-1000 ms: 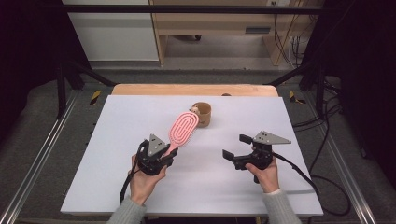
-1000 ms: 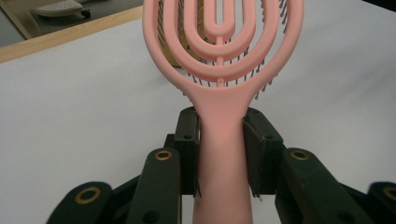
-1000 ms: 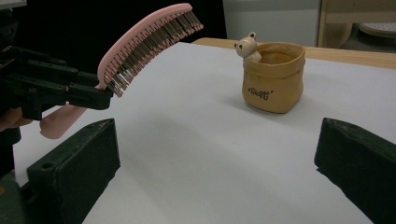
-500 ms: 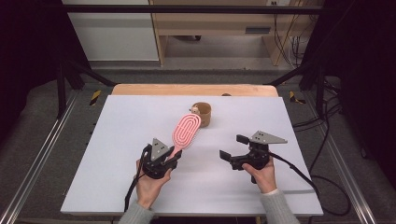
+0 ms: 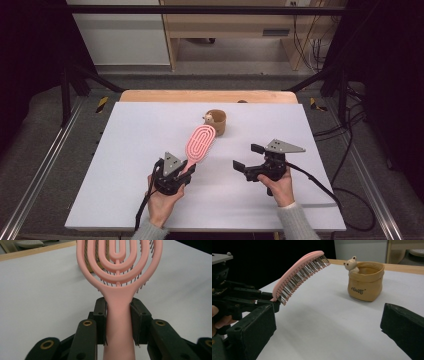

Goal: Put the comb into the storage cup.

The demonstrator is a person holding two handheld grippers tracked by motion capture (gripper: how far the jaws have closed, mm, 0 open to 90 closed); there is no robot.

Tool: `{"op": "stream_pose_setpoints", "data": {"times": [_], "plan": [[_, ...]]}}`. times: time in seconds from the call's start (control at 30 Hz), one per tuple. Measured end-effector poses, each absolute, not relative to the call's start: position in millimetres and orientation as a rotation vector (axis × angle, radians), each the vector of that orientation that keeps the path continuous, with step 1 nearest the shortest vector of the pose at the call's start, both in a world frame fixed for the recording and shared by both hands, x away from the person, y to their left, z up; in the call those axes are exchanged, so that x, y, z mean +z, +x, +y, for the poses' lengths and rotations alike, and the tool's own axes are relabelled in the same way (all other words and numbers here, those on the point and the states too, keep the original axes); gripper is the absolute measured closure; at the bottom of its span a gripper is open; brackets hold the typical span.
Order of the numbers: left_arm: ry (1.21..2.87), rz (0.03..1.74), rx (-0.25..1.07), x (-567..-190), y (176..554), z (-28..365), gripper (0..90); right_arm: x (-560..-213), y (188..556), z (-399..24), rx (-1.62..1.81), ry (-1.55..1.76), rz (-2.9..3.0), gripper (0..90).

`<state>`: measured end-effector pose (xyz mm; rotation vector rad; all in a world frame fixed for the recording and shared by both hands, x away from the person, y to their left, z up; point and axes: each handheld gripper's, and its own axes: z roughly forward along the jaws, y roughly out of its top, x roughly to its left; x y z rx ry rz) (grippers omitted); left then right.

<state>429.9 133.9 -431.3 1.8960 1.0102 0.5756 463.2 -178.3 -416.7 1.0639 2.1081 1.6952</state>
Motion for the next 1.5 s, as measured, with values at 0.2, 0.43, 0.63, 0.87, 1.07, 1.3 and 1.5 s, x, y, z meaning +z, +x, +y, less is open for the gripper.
{"op": "stream_pose_setpoints", "data": {"times": [0.2,0.43,0.63,0.87,1.07,1.3,1.5], "plan": [[1.881,1.013,0.564,-433,430,136,69.1,-417,463,-176,1.739,1.071,2.104,0.6],[1.86,1.018,0.566,-436,427,133,69.1,-418,462,-173,1.726,1.087,2.101,0.6],[1.859,1.003,0.559,-439,427,125,69.1,-418,461,-168,1.712,1.076,2.119,0.6],[1.845,1.002,0.549,-439,425,119,69.1,-415,460,-163,1.722,1.084,2.11,0.7],[1.846,0.994,0.549,-442,424,112,69.2,-414,461,-161,1.738,1.098,2.1,0.8],[1.842,0.995,0.533,-445,423,105,69.1,-414,462,-158,1.74,1.116,2.095,1.1],[1.845,0.985,0.539,-444,422,100,69.1,-414,463,-153,1.73,1.118,2.105,1.4]]}}
